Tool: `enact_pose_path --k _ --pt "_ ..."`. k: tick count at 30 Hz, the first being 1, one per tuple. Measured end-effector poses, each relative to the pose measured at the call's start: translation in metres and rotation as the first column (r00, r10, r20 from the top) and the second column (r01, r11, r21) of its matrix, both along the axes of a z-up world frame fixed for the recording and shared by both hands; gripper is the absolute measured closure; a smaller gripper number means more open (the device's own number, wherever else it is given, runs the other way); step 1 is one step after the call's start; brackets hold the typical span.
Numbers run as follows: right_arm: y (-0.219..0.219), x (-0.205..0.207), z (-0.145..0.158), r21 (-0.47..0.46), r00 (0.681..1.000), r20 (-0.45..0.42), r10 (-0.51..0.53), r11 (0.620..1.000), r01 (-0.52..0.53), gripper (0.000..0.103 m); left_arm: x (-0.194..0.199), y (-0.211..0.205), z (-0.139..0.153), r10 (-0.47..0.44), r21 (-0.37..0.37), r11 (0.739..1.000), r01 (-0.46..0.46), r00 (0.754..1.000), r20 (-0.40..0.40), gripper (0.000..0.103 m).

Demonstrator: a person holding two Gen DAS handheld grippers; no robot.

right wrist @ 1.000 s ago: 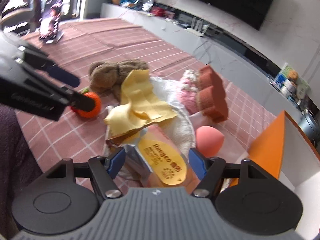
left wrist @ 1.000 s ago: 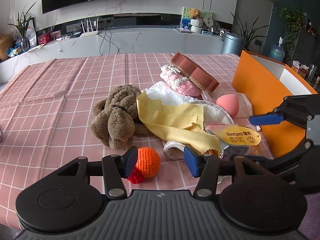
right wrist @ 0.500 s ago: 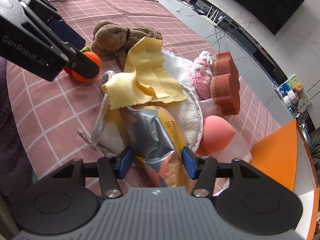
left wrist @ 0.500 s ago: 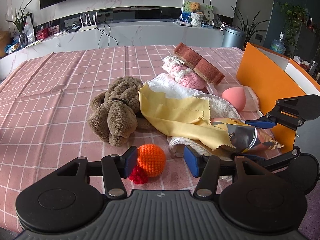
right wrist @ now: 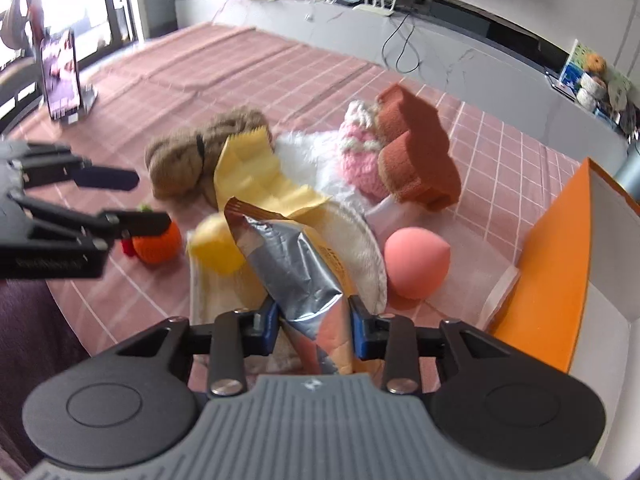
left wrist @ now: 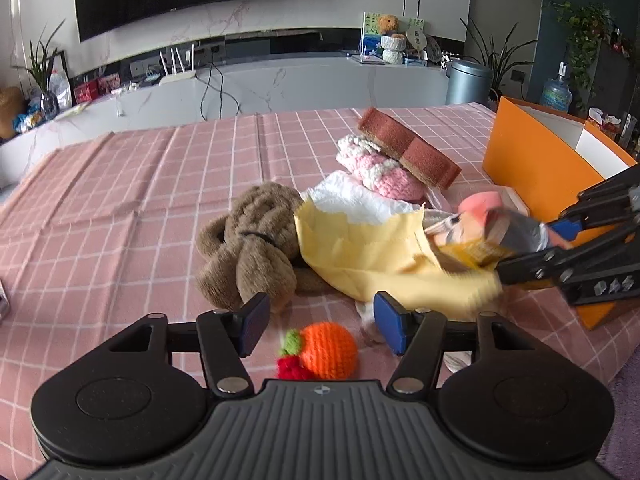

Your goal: Organize soft objects

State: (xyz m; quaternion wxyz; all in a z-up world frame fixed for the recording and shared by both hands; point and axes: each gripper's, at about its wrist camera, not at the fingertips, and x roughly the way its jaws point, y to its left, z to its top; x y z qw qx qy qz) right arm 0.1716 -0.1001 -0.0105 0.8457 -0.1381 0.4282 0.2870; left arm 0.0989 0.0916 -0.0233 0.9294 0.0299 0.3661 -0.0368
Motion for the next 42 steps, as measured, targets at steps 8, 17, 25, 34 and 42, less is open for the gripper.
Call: enact_pose_path --k 8,17,25,34,42 --pt "-0.012 0.04 -0.01 0.177 0.961 -0.193 -0.196 0.957 0.231 0.068 0.039 0.013 -0.005 0.029 0.091 0.995 -0.029 1.0 0.006 0.025" --pt "-0.006 0.035 -0.007 0.137 0.979 -0.071 -0.193 0.97 0.202 0.062 0.067 0.021 -0.031 0.03 0.158 0.987 -0.017 0.996 -0.079 0.024" --pt "-0.007 0.03 -0.006 0.138 0.986 -0.028 -0.167 0.976 0.169 0.072 0.059 0.021 -0.025 0.048 0.136 0.99 -0.042 0.998 -0.04 0.055" --pt "-0.028 0.02 0.012 0.28 0.969 -0.087 -0.23 0.928 0.246 0.073 0.034 0.019 0.014 0.107 0.134 0.984 -0.116 0.991 0.078 0.057" --pt "-0.04 -0.005 0.041 0.332 0.967 -0.026 -0.252 0.91 0.246 0.073 0.01 0.008 0.057 0.143 0.186 0.965 -0.184 0.966 0.213 0.057"
